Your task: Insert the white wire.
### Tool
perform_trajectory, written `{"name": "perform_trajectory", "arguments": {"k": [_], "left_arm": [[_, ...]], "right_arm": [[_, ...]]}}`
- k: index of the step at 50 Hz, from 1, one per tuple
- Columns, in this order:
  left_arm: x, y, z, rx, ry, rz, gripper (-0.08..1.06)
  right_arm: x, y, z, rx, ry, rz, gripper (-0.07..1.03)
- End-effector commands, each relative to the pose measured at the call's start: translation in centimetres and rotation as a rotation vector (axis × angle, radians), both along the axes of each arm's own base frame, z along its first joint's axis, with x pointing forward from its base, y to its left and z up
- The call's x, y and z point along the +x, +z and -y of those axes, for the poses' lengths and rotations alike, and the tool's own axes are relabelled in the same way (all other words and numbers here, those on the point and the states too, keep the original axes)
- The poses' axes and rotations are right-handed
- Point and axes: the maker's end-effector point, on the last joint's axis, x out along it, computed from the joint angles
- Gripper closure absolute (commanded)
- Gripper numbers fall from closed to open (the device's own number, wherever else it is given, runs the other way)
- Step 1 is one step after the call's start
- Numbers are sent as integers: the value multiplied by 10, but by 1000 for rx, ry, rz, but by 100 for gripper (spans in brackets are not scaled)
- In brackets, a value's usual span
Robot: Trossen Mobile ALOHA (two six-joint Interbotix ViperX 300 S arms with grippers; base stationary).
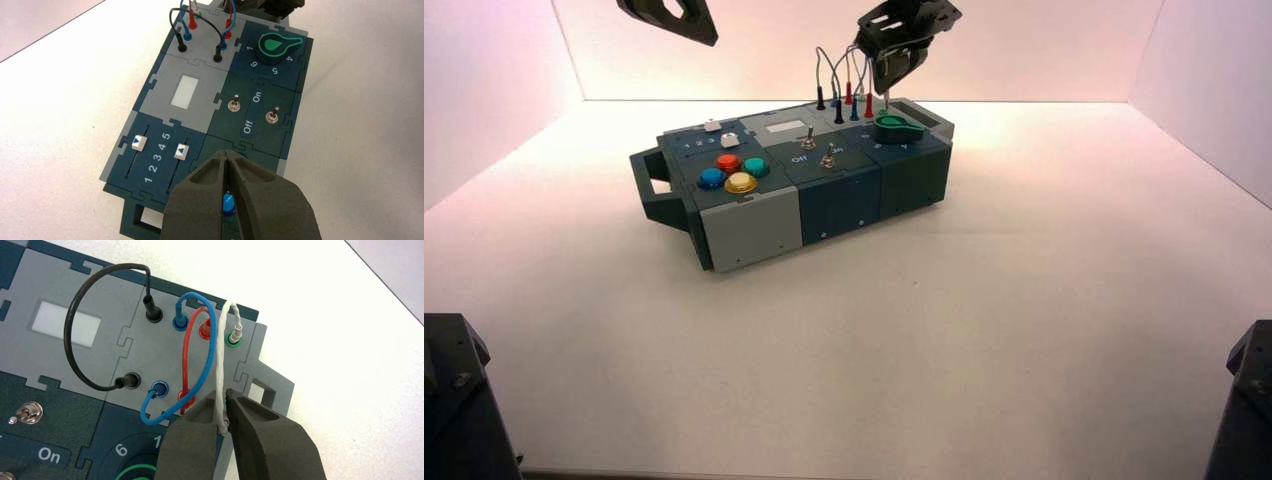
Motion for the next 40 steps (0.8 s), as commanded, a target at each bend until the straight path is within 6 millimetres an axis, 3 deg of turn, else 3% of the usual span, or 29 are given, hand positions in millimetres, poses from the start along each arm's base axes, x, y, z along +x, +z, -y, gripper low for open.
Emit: {"name": "perform_trajectory", "arguments": {"k": [1,40], "left_arm": [[8,15,4,-13,-1,42,101],[8,15,4,-13,-1,42,101]], "right_arm": [[10,37,-6,36,3,80,98],[8,25,-10,31,9,72,98]]}}
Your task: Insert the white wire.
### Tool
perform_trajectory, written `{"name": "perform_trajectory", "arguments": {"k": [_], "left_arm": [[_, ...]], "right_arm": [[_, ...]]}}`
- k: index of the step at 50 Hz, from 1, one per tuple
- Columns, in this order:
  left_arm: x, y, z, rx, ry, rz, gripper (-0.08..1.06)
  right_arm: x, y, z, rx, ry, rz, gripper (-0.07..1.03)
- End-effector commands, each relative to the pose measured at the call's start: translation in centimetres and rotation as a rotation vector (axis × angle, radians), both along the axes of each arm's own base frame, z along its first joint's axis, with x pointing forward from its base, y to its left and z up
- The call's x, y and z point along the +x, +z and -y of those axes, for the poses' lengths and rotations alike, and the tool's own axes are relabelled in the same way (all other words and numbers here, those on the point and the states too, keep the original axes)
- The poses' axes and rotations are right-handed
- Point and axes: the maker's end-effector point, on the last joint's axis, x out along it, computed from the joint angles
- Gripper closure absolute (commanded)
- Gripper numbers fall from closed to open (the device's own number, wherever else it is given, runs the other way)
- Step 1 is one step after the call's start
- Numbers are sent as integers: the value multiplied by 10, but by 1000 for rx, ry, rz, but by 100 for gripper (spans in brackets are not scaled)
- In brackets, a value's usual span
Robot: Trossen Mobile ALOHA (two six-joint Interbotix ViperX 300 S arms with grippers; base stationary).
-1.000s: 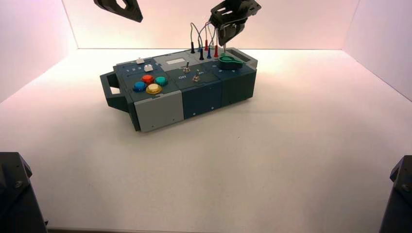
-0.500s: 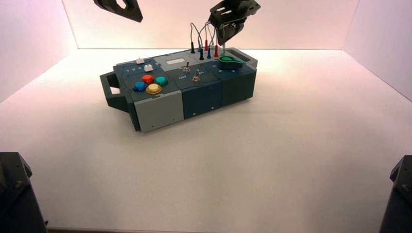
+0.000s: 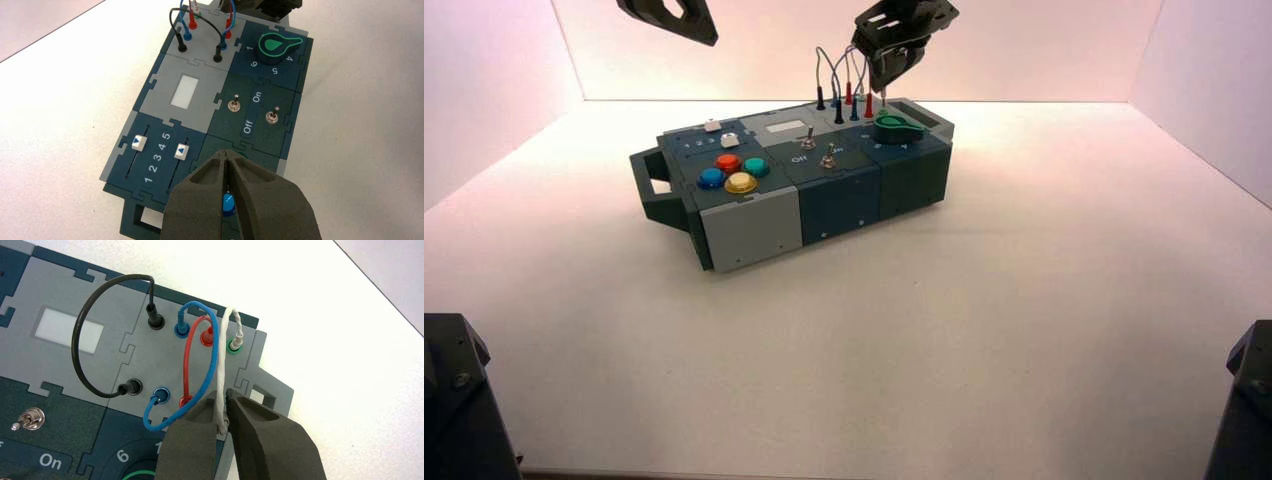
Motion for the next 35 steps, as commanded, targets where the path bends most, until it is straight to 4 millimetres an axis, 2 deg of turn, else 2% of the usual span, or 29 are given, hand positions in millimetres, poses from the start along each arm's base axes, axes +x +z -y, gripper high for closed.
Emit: {"name": "perform_trajectory", "arguments": {"k": [1,35], "left_arm": [[8,15,4,-12,-2,43,101],[8,15,4,-11,-3,43,101]], "right_arm": [[6,22,-6,23,6,50,98],[1,2,-5,5,7,11,98]]}}
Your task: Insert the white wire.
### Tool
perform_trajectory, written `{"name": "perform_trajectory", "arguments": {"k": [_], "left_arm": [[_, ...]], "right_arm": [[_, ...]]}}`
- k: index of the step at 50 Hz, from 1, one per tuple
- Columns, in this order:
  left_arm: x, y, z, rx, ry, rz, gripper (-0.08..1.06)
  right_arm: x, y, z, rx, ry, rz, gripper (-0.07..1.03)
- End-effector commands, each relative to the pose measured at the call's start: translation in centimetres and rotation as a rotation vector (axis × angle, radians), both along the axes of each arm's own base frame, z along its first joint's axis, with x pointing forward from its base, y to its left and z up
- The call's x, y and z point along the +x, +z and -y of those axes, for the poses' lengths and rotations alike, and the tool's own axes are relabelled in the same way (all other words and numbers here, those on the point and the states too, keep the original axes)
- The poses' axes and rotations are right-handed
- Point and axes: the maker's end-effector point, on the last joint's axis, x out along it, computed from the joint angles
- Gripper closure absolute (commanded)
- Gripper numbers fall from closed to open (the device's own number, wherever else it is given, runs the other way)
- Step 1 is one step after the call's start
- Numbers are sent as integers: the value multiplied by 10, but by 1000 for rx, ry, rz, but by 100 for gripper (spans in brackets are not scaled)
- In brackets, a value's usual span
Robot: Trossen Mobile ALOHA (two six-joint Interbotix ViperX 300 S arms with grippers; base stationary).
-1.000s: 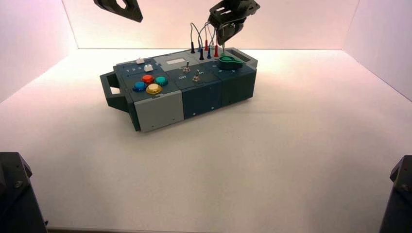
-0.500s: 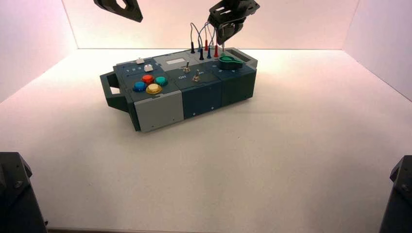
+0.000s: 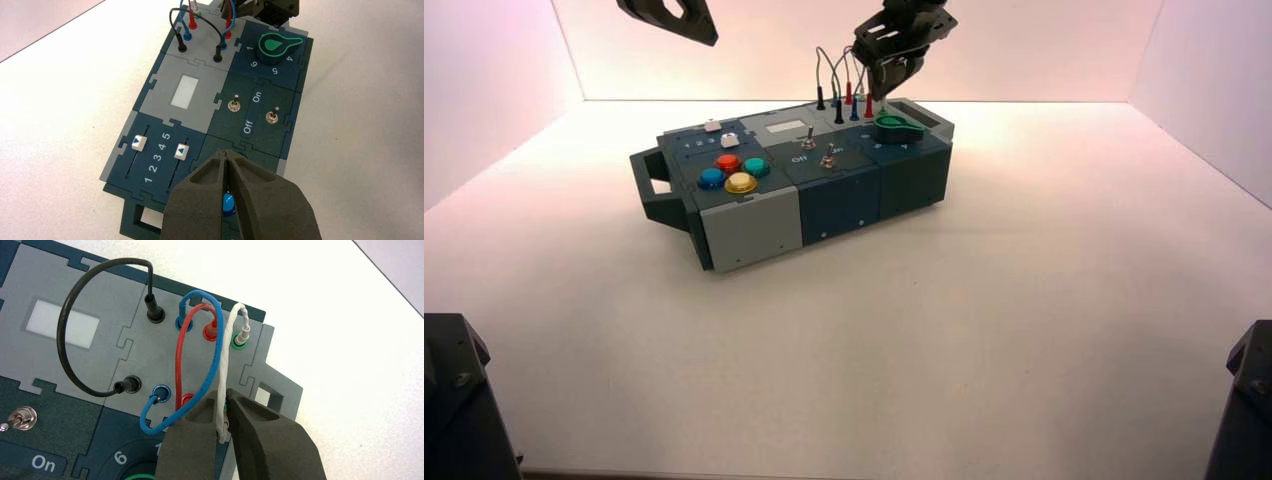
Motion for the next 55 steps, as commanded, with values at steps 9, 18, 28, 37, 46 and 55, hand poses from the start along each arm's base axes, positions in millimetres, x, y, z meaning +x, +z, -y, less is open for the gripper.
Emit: {"name": "perform_trajectory", "arguments": {"k": [9,18,28,37,46,55], "left_arm": [[8,15,4,-13,-2,41,101],[8,15,4,-13,-2,42,101],[8,15,4,-13,-2,42,101],[10,17,4,-16,-1,46,101],[10,18,3,-16,4,47,101],[10,22,2,-21,8,60,101]], "right_arm": [[-2,0,-2,1,4,3,98],[-10,-18,3,-21,4,-36,98],[-12,-3,4,-10,-1,-26,98],[-16,26,5,-10,3,-43,79],[-23,43,6,-33,20,-102,64],[-29,64,7,-36,27,-119,61]]}}
